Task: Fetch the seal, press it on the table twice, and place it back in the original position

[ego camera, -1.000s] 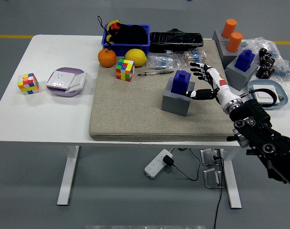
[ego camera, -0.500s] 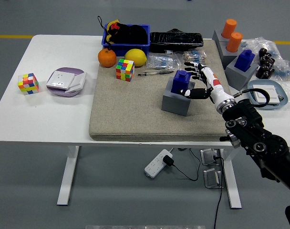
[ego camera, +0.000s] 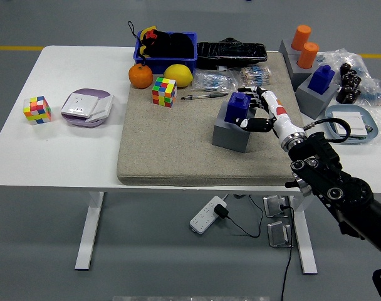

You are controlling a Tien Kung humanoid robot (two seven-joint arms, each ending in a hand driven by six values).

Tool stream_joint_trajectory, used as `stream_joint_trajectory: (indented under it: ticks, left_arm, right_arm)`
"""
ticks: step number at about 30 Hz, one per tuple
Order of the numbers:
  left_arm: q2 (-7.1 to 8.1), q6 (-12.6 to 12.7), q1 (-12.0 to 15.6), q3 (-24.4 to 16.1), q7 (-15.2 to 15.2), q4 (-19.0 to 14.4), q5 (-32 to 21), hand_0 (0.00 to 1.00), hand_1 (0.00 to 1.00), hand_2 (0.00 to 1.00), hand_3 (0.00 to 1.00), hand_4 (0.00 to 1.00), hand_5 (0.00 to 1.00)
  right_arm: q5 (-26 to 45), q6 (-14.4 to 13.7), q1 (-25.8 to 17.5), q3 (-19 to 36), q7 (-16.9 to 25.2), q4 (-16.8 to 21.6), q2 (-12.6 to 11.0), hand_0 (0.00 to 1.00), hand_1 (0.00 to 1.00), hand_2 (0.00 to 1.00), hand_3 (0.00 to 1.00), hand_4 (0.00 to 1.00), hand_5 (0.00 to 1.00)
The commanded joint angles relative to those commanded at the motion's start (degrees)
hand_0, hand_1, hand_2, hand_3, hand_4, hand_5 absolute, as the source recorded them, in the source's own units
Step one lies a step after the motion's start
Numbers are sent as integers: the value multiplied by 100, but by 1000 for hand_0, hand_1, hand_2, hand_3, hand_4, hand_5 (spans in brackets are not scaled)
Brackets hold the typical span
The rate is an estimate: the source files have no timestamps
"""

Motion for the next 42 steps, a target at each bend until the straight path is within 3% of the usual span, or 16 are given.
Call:
stream_joint_trajectory:
  ticks: [2, 3, 8, 9, 14, 15, 24, 35, 42]
  left_arm:
    - [-1, -3, 1, 7, 2, -1, -4, 823, 790, 757, 812, 727, 363]
    - [-3, -4, 3, 9, 4, -1, -7, 823, 790, 756, 812, 727, 364]
    - [-6, -7, 8, 13, 8, -5, -10, 823, 790, 756, 812, 727, 364]
    - [-6, -7, 7, 12, 8, -5, -12, 823, 792, 756, 813, 727, 363]
    - [-9, -8, 5, 12, 6, -6, -8, 823, 792, 756, 813, 727, 363]
    - [-9, -8, 5, 14, 6, -6, -8, 823, 790, 756, 813, 727, 363]
    - [-10, -9, 6, 13, 6, -4, -11, 824, 791, 756, 813, 727, 363]
    - [-12, -15, 25, -3, 7, -3, -20, 824, 791, 755, 813, 728, 363]
    - [-22, -20, 43, -38, 10, -3, -11, 824, 791, 757, 813, 728, 363]
  right_arm:
    - [6, -57, 13, -54, 7, -21, 1, 769, 700, 691, 717, 824, 2]
    - [9, -70, 15, -74, 7, -29, 2, 726, 612, 613, 629, 758, 2]
    - [44, -127, 32, -138, 24, -72, 21, 726, 612, 613, 629, 758, 2]
    - [39, -137, 35, -144, 21, -77, 26, 668, 543, 550, 577, 737, 2]
    - [45, -221, 49, -172, 49, -92, 48, 668, 543, 550, 577, 737, 2]
    - [48, -232, 49, -173, 58, -91, 50, 592, 470, 483, 533, 711, 2]
    - [98, -274, 23, -168, 117, 8, 38, 566, 431, 444, 484, 731, 2]
    - [-124, -300, -26, 73, 56, 465, -56, 555, 407, 428, 468, 751, 2]
    - [-413, -351, -158, 464, 17, 998, -255, 557, 409, 429, 472, 740, 2]
